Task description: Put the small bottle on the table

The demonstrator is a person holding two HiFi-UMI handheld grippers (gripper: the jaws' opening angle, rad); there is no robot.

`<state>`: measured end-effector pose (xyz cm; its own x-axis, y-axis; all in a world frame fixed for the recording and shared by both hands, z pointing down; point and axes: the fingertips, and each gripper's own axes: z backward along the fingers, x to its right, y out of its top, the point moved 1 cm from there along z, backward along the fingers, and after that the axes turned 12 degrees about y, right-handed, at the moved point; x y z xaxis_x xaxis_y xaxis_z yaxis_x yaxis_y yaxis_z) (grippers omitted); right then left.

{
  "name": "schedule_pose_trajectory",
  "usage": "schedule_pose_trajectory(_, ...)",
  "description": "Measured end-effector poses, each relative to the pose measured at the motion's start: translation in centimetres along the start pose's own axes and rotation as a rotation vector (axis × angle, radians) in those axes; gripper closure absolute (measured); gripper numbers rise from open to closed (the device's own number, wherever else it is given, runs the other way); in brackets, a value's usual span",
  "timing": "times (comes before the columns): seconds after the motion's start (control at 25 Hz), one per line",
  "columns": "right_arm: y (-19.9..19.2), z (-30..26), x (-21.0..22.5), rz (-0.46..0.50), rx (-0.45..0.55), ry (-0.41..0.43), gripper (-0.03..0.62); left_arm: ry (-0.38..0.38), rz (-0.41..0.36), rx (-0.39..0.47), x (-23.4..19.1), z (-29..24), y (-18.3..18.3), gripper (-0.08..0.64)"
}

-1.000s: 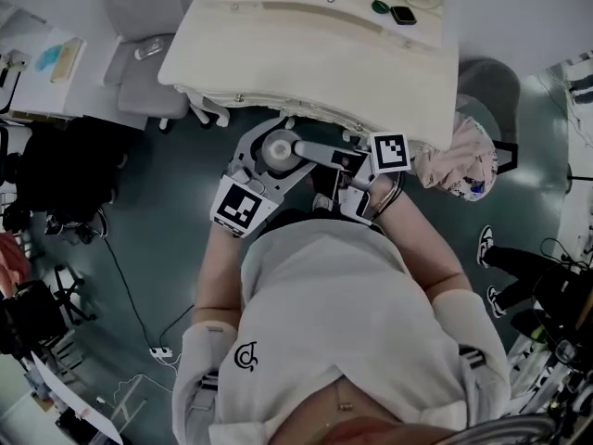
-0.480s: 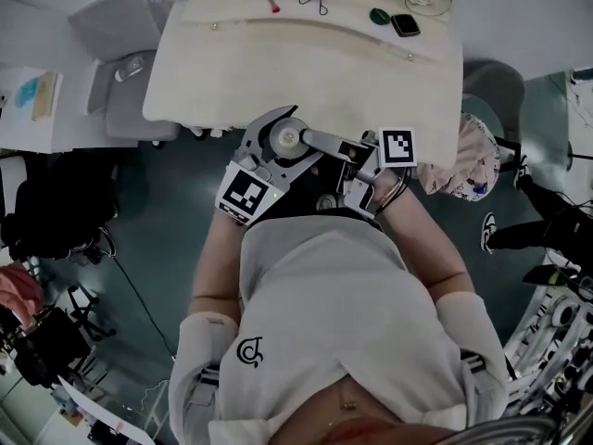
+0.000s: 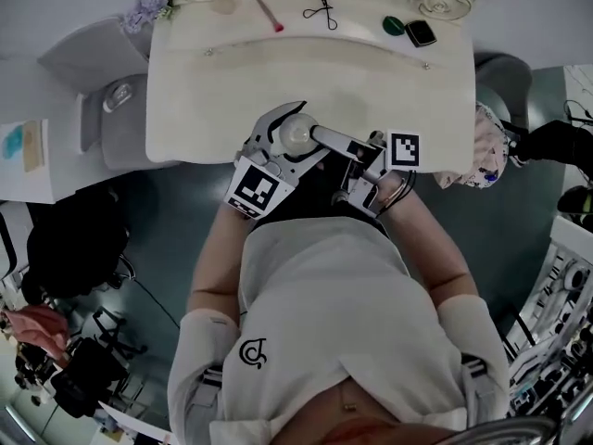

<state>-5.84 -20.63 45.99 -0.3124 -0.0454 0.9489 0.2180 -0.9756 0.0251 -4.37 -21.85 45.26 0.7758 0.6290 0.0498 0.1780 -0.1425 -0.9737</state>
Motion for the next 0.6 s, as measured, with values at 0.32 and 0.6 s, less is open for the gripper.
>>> schedule_pose_trajectory(0.32,3.8,1.2,5.5,0.179,0.075,-0.253,0.242,-0.035,-0.028,-0.096,-2.6,-2.7,-6.5,0.210)
schedule_pose_trajectory(0.6,5.4,2.1,9.4,0.141,0.140,-0.345,0.328,-0.076,-0.025,-0.175,-3.6,-4.6,-11.1,0.210)
